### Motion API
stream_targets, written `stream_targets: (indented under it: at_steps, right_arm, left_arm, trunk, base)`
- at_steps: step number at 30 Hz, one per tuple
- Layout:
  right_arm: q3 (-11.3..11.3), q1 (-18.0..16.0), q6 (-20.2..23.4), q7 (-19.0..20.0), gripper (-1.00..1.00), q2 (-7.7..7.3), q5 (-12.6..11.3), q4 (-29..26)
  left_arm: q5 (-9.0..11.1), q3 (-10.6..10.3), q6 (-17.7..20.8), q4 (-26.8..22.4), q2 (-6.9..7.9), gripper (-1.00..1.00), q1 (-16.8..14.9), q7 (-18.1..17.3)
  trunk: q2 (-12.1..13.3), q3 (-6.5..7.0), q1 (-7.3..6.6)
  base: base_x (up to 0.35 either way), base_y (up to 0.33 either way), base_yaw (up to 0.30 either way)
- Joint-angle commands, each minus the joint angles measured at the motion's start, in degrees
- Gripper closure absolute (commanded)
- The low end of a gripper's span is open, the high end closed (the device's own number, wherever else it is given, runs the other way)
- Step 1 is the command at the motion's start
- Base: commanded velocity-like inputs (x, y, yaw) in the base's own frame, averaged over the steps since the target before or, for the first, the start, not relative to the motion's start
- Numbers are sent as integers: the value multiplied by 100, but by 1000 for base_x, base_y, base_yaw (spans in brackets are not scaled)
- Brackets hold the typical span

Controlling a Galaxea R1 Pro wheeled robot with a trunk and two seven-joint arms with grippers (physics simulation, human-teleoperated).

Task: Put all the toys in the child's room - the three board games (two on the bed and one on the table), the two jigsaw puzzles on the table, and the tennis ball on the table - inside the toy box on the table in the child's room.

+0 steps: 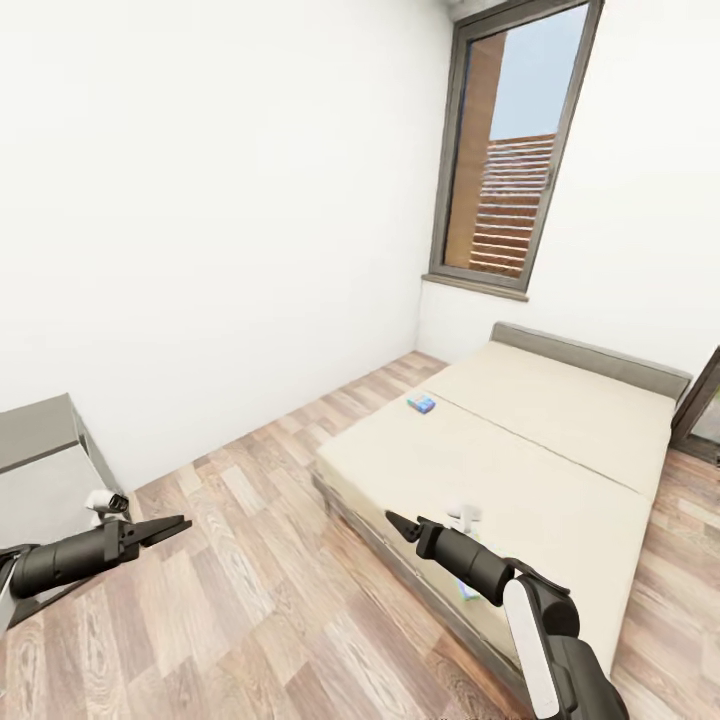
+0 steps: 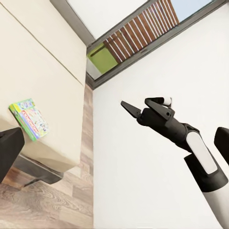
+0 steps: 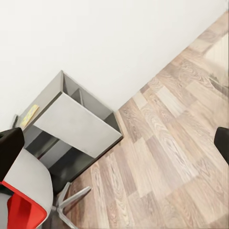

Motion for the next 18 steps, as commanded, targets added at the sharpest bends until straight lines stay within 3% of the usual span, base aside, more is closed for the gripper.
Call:
stream_targets:
  at_steps: [1,18]
  right_arm:
    - [-14,-7,41,17,-100,7,-20,-1]
    - [-27,-7,41,17,-100,6,-19,-10]
  left_arm:
    - [-2,1,61,-2,0,-100,-2,-23]
    - [-2,1,62,-2,-3,-100,-2,-23]
  trunk:
    - [-13,-12,4]
    - [-13,-5,4]
  base:
    - [0,0,-159]
    - [0,1,-34]
